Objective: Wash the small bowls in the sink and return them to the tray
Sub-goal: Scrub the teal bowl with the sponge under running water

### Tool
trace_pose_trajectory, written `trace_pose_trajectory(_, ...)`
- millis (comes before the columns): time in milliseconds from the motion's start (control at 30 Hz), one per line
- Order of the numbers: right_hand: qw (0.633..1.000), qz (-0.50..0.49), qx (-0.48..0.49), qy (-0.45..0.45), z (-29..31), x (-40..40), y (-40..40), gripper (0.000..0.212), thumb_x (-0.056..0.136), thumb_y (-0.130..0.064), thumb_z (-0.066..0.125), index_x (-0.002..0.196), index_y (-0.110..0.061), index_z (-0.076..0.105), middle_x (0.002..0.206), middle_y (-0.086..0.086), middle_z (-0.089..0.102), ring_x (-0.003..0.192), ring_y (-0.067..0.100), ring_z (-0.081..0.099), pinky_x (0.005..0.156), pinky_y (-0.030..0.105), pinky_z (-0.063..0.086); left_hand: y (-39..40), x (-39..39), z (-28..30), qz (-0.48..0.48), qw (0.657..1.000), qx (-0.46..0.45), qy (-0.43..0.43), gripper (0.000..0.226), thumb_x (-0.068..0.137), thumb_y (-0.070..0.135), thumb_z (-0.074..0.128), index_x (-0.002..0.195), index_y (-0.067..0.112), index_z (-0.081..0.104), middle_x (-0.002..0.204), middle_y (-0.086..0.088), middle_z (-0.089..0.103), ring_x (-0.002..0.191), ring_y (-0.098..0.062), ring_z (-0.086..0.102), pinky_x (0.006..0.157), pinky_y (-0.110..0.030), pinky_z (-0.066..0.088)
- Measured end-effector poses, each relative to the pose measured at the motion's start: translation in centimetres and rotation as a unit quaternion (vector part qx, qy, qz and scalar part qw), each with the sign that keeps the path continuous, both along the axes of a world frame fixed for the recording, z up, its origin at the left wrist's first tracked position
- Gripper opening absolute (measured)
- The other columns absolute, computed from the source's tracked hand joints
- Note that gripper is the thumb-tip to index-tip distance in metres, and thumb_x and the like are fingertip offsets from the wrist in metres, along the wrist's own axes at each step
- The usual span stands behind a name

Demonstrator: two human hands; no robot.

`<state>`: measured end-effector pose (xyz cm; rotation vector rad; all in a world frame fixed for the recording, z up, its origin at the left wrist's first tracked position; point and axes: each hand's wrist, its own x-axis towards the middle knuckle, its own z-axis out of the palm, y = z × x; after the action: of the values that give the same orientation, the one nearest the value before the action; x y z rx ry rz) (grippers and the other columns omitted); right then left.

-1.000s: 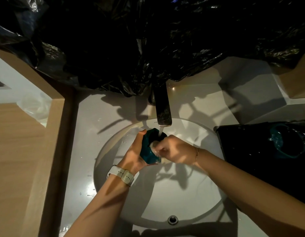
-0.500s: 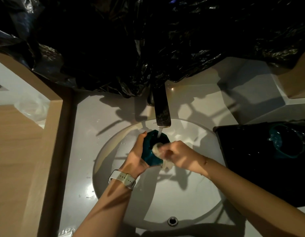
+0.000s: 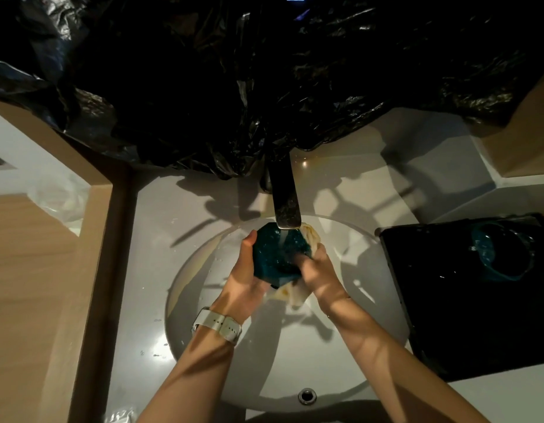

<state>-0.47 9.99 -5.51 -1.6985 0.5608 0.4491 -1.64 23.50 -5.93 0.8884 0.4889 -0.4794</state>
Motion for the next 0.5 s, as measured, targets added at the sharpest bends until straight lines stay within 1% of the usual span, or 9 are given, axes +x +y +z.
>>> trace_pose_trajectory(67,1.000,0.008,0.007,0.001,-0.2,0.1,-0.1,0.033,0.083,-0.010,0.060,0.113,-0.012,0.049,0.102,0.006,0.064,0.098,0.024,0.061,0.095,0.042,0.050,0.6,1.0,0.4,-0.025,0.997,0.080,-0.006,0.057,0.099,0.054,0.039,0.130,0.010,0.059,0.124,-0.016,0.066,0.117,-0.036,0.061,0.093,-0.047,0.052)
trace_pose_trajectory(133,1.000,0.025,0.002,-0.004,-0.5,0.2,-0.3,0.030,0.087,-0.002,0.054,0.113,-0.013,0.045,0.103,0.007,0.061,0.101,0.026,0.059,0.093,0.040,0.048,1.5,1.9,0.5,-0.037,0.988,0.149,-0.012,0.059,0.089,0.053,0.060,0.131,0.012,0.054,0.122,-0.014,0.065,0.112,-0.036,0.063,0.076,-0.043,0.059)
trace_pose_trajectory(167,0.999,0.037,-0.013,-0.017,-0.3,0.2,-0.4,0.030,0.088,-0.001,0.052,0.113,-0.014,0.043,0.102,0.006,0.060,0.100,0.025,0.058,0.092,0.039,0.048,2.0,2.1,0.7,-0.063,0.979,0.191,-0.014,0.059,0.087,0.050,0.064,0.133,0.016,0.051,0.123,-0.011,0.063,0.109,-0.031,0.063,0.068,-0.042,0.061)
trace_pose_trajectory(267,0.995,0.084,-0.029,-0.042,-0.2,0.1,-0.8,0.028,0.089,-0.004,0.055,0.112,-0.015,0.041,0.098,0.001,0.059,0.092,0.019,0.058,0.085,0.038,0.050,2.5,1.9,1.1,-0.185,0.938,0.292,-0.032,0.044,0.093,0.045,0.058,0.129,0.021,0.050,0.123,-0.004,0.058,0.105,-0.025,0.063,0.059,-0.045,0.062)
trace_pose_trajectory(333,0.996,0.078,-0.014,-0.038,-0.5,0.1,-1.0,0.033,0.087,-0.021,0.065,0.112,-0.013,0.046,0.102,0.004,0.063,0.093,0.019,0.062,0.088,0.040,0.052,2.5,1.8,1.2,-0.178,0.933,0.309,-0.039,0.034,0.096,0.040,0.055,0.124,0.022,0.052,0.116,-0.004,0.060,0.097,-0.025,0.066,0.059,-0.048,0.061)
trace_pose_trajectory(400,0.999,0.040,0.015,-0.011,-0.1,0.0,-1.5,0.052,0.078,-0.050,0.069,0.114,-0.016,0.054,0.106,0.005,0.068,0.097,0.020,0.065,0.088,0.040,0.053,2.5,1.7,1.4,-0.147,0.936,0.314,-0.066,0.027,0.095,0.034,0.059,0.121,0.026,0.053,0.113,-0.003,0.062,0.095,-0.026,0.067,0.061,-0.048,0.062)
trace_pose_trajectory(433,0.999,0.031,0.032,0.011,-0.1,-0.2,-1.9,0.060,0.072,-0.064,0.066,0.115,-0.022,0.058,0.106,0.002,0.070,0.096,0.021,0.067,0.087,0.040,0.054,2.6,1.7,1.3,-0.143,0.925,0.339,-0.097,0.029,0.093,0.034,0.063,0.119,0.028,0.053,0.110,0.000,0.064,0.097,-0.027,0.067,0.064,-0.046,0.062)
trace_pose_trajectory(467,0.998,0.039,0.049,0.027,0.2,-0.6,-2.4,0.066,0.067,-0.075,0.061,0.114,-0.029,0.061,0.105,-0.001,0.072,0.096,0.021,0.069,0.086,0.039,0.055,2.9,1.7,1.1,-0.146,0.899,0.388,-0.143,0.033,0.090,0.036,0.067,0.119,0.031,0.052,0.107,0.006,0.065,0.099,-0.025,0.066,0.069,-0.041,0.061)
trace_pose_trajectory(500,0.996,0.048,0.061,0.039,0.5,-1.1,-2.7,0.070,0.064,-0.081,0.057,0.115,-0.033,0.063,0.105,-0.004,0.073,0.096,0.019,0.069,0.086,0.039,0.055,3.2,1.7,1.0,-0.158,0.860,0.446,-0.190,0.040,0.087,0.039,0.069,0.123,0.030,0.052,0.106,0.009,0.063,0.100,-0.022,0.065,0.076,-0.035,0.057)
